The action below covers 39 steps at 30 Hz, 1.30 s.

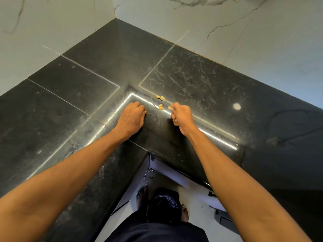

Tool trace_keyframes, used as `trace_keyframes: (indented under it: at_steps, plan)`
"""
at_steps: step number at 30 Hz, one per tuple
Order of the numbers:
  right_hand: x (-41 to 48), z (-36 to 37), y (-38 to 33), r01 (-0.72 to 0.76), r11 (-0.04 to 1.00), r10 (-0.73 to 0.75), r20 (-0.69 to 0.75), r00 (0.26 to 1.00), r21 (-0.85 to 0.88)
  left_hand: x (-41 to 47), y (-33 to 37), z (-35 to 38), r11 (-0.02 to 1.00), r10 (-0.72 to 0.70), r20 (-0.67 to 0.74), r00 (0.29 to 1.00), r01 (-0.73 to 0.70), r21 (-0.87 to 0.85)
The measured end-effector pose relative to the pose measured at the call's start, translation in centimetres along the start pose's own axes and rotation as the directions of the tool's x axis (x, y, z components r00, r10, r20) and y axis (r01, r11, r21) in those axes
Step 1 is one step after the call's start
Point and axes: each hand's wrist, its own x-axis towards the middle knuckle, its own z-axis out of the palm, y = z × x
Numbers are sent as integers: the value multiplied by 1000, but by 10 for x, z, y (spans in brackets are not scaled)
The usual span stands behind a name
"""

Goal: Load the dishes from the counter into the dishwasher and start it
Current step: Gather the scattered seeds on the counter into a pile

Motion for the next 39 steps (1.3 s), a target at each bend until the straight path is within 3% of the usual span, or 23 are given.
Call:
trace_keyframes:
  at_steps: [2,4,6,8,12,17,23,26,29,31,33,35,39]
  plan:
    - [-7,-5,1,-133,878,108,80,991,460,1,5,1,995,-67,-17,998,66,-68]
    - [-9,-7,3,-177,682,102,148,984,710,1,12,1,979,-123,-37,992,115,-168]
    - [-11,-4,6,-180,555,84,161,983,812,0,22,1,943,-202,-68,977,175,-283]
    - [-14,2,8,-166,496,90,140,986,852,1,29,1,906,-267,-78,960,223,-359]
    - [-11,4,4,-112,529,147,39,988,841,4,35,6,914,-214,-5,977,198,-354]
    - [-2,-6,5,-40,723,159,-111,981,689,-14,32,10,954,-26,-86,996,-1,-301]
    - [-9,-18,10,-65,756,78,9,997,651,-41,13,4,956,106,-38,994,-112,-269]
    - [-11,-15,9,-51,813,67,-7,998,580,-58,-4,-2,969,136,28,990,-128,-213]
    - [-13,-7,11,-5,936,37,-84,996,351,-73,-17,-9,976,115,21,993,-109,-190]
    - [-12,1,15,75,995,-68,-96,993,66,-77,-19,-11,975,119,14,993,-114,-190]
    - [-15,10,22,219,930,-237,-24,971,-297,-81,-16,-10,976,111,-1,994,-109,-189]
    - [-20,17,28,316,809,-328,65,942,-496,-81,-11,-9,979,88,-17,996,-89,-185]
    - [-25,18,33,347,774,-389,35,921,-530,-76,0,-15,986,25,22,999,-21,-164]
